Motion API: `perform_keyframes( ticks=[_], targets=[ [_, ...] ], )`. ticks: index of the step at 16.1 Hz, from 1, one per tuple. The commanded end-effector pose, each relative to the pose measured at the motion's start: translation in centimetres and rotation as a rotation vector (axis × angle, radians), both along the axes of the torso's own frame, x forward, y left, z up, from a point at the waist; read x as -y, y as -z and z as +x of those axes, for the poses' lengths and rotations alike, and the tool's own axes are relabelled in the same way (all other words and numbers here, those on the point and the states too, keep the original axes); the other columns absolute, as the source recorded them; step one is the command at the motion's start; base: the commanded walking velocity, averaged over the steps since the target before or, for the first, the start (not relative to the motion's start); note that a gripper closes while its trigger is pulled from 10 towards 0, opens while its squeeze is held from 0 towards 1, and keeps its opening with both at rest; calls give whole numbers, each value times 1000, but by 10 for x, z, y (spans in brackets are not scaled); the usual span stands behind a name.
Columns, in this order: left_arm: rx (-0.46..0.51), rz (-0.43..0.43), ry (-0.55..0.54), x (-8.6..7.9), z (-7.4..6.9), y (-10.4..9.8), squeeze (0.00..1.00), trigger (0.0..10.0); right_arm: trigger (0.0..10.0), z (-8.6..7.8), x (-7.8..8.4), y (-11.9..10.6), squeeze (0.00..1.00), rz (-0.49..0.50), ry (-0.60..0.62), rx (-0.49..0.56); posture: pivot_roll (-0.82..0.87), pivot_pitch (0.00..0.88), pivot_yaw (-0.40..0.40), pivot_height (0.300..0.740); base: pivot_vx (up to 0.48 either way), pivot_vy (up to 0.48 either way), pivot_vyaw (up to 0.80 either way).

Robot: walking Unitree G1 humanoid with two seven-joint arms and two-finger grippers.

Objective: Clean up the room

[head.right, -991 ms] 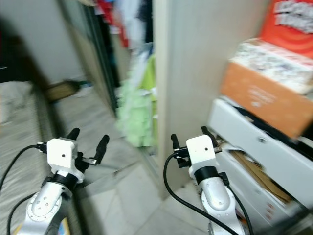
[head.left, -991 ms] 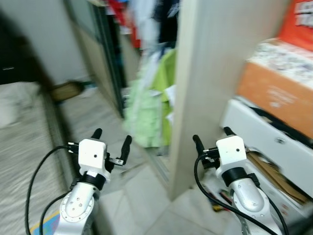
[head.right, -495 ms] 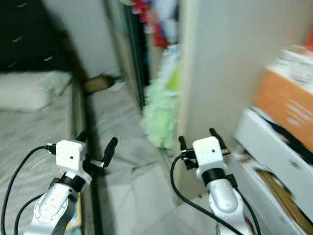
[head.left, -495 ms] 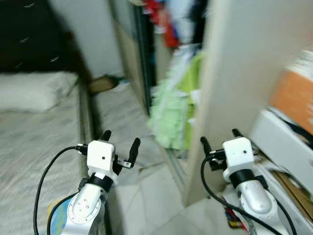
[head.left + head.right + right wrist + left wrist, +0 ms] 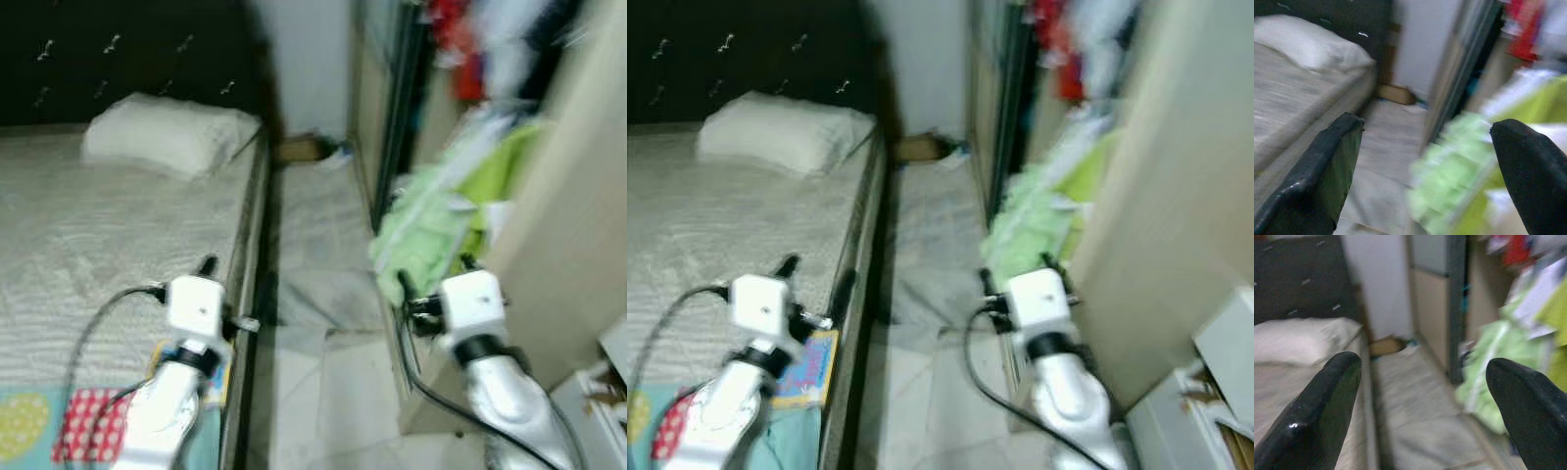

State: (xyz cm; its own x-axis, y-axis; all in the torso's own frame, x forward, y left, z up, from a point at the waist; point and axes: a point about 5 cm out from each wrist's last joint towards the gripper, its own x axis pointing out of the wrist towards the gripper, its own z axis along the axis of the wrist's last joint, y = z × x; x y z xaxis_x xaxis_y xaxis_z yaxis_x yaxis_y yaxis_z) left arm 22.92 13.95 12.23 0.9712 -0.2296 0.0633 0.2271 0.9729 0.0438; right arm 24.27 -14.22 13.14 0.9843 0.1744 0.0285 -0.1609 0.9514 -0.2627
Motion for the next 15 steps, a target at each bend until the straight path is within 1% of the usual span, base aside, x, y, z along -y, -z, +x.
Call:
perform_keyframes(
  ticks=[1, 15],
  targets=[
    [13, 4, 13, 3, 1, -3, 0, 10000, 10000, -1, 5, -2, 0, -13, 9, 10, -68, 47, 16, 740, 0, 0, 644],
    [17, 3, 15, 4, 2, -4, 0, 10000, 10000, 1, 4, -2, 0, -16, -5, 11, -62, 38, 11, 740, 0, 0, 629]
  ],
)
